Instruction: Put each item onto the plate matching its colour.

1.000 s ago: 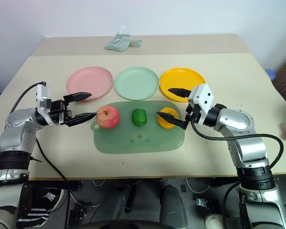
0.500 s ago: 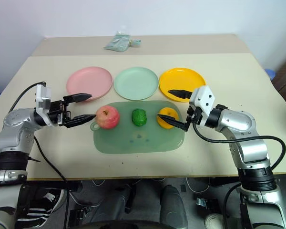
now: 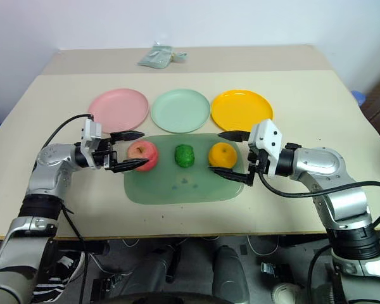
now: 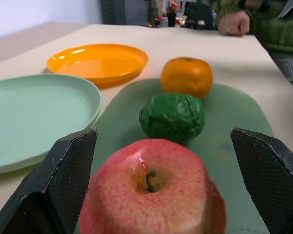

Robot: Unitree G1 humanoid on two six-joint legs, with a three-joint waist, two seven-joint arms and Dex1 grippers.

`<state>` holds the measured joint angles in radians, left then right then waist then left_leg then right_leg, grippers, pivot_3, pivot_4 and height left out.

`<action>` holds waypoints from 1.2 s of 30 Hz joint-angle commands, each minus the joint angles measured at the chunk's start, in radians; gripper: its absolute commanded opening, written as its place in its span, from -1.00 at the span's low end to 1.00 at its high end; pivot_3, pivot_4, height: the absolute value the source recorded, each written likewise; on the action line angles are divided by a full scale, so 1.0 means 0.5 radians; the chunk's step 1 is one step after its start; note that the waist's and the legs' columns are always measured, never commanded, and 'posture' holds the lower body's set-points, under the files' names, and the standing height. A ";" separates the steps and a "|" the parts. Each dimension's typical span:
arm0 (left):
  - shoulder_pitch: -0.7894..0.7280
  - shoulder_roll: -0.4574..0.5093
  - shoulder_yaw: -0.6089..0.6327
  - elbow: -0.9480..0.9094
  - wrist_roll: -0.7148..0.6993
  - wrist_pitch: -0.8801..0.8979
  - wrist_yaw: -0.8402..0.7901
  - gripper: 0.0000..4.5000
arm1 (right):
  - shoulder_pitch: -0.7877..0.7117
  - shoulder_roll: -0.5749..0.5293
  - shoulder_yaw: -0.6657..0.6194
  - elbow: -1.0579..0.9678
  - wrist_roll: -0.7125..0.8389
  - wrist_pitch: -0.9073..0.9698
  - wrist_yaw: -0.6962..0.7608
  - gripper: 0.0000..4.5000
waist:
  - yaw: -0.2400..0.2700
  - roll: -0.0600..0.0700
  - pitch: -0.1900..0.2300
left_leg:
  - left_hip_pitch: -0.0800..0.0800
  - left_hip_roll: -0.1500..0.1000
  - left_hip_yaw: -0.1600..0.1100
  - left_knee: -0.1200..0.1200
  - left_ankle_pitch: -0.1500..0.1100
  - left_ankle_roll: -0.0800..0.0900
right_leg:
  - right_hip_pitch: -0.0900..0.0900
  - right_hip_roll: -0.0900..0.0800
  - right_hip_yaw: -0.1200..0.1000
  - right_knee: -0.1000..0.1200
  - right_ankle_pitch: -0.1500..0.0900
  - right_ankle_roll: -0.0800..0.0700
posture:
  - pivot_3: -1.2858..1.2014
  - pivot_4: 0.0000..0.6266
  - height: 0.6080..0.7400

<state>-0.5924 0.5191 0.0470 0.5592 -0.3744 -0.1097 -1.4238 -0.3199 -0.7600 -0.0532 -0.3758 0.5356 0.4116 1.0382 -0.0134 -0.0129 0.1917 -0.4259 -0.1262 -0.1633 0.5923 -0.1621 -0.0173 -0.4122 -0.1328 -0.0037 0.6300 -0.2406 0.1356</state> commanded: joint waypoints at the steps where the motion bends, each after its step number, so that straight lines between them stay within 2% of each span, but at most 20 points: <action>1: -0.084 -0.017 -0.016 0.176 0.067 -0.150 -0.030 1.00 | -0.053 0.016 -0.117 -0.172 0.191 0.081 -0.051 0.96 | 0.004 0.000 0.000 | 0.000 0.000 0.000 0.000 0.000 0.000 | 0.000 0.000 0.000 0.000 0.001 0.002 | 0.03 -0.52 1.00; 5: -0.123 -0.046 -0.093 0.351 0.183 -0.256 -0.044 1.00 | -0.108 0.057 -0.168 -0.224 0.386 0.170 -0.095 0.96 | 0.005 -0.001 0.000 | 0.000 -0.001 0.000 0.001 0.000 0.000 | 0.002 -0.001 0.000 -0.001 0.001 0.002 | 0.03 -0.52 1.00; 9: -0.128 -0.081 -0.076 0.388 0.181 -0.342 -0.015 0.49 | -0.114 0.068 -0.147 -0.232 0.404 0.176 -0.123 1.00 | 0.008 -0.001 -0.001 | 0.000 -0.001 0.000 0.002 0.000 0.001 | 0.003 -0.001 -0.001 -0.002 0.001 0.002 | 0.03 -0.52 1.00; 10: -0.126 -0.081 -0.055 0.352 0.142 -0.295 -0.020 0.46 | -0.113 0.071 -0.144 -0.227 0.399 0.168 -0.128 1.00 | 0.008 -0.001 -0.001 | 0.000 -0.001 0.000 0.002 0.000 0.001 | 0.003 -0.001 -0.001 -0.002 0.001 0.002 | 0.03 -0.52 1.00; 15: -0.182 -0.074 0.091 0.303 0.031 -0.250 0.101 0.46 | -0.122 0.089 -0.129 -0.186 0.358 0.121 -0.143 1.00 | 0.004 -0.001 -0.001 | 0.000 -0.001 -0.001 0.002 0.000 0.001 | 0.002 0.000 -0.001 -0.001 0.002 0.003 | 0.03 -0.52 1.00; 18: -0.341 -0.083 0.224 0.436 0.122 -0.430 0.585 0.46 | -0.145 0.112 -0.101 -0.125 0.305 0.078 -0.151 1.00 | 0.005 -0.003 0.000 | 0.000 -0.001 -0.001 0.002 0.000 0.001 | 0.002 0.000 -0.001 -0.001 0.002 0.004 | 0.03 -0.52 1.00; 25: -0.697 -0.183 0.371 0.797 0.278 -0.439 1.613 0.46 | -0.232 0.191 -0.021 -0.003 0.186 -0.004 -0.159 1.00 | 0.007 -0.004 0.000 | -0.001 -0.003 -0.001 0.003 0.000 0.001 | 0.003 -0.001 -0.002 -0.002 0.004 0.008 | 0.03 -0.52 1.00; 29: -0.843 -0.219 0.407 1.045 0.345 -0.418 2.053 0.46 | -0.251 0.202 0.008 0.025 0.136 -0.033 -0.152 1.00 | 0.001 -0.004 0.000 | -0.001 -0.004 -0.001 0.003 0.000 0.001 | 0.003 0.000 -0.002 -0.001 0.004 0.009 | 0.03 -0.52 1.00; 33: -0.897 -0.236 0.342 1.185 0.471 -0.438 2.341 0.46 | -0.240 0.198 -0.001 0.012 0.117 -0.033 -0.166 1.00 | 0.001 -0.004 0.001 | -0.001 -0.004 -0.001 0.003 0.000 0.001 | 0.002 0.000 -0.002 0.000 0.004 0.009 | 0.03 -0.52 1.00; 35: -0.905 -0.244 0.341 1.218 0.482 -0.402 2.374 0.92 | -0.224 0.191 -0.008 -0.001 0.109 -0.032 -0.173 1.00 | 0.002 -0.004 0.001 | -0.001 -0.004 -0.001 0.004 0.000 0.001 | 0.003 0.000 -0.002 0.000 0.005 0.010 | 0.03 -0.52 1.00; 36: -0.902 -0.242 0.328 1.227 0.500 -0.408 2.369 0.98 | -0.214 0.187 -0.015 -0.010 0.109 -0.031 -0.177 1.00 | 0.002 -0.004 0.001 | -0.001 -0.004 -0.001 0.004 0.000 0.001 | 0.003 0.000 -0.002 0.000 0.005 0.010 | 0.03 -0.52 1.00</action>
<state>-1.0052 0.3911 0.2163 1.1837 -0.1403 -0.3057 -0.2521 -0.4283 -0.6643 -0.0414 -0.3503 0.5902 0.4095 0.9562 -0.0124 -0.0151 0.1920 -0.4263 -0.1283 -0.1639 0.5945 -0.1621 -0.0167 -0.4107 -0.1326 -0.0046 0.6298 -0.2382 0.1404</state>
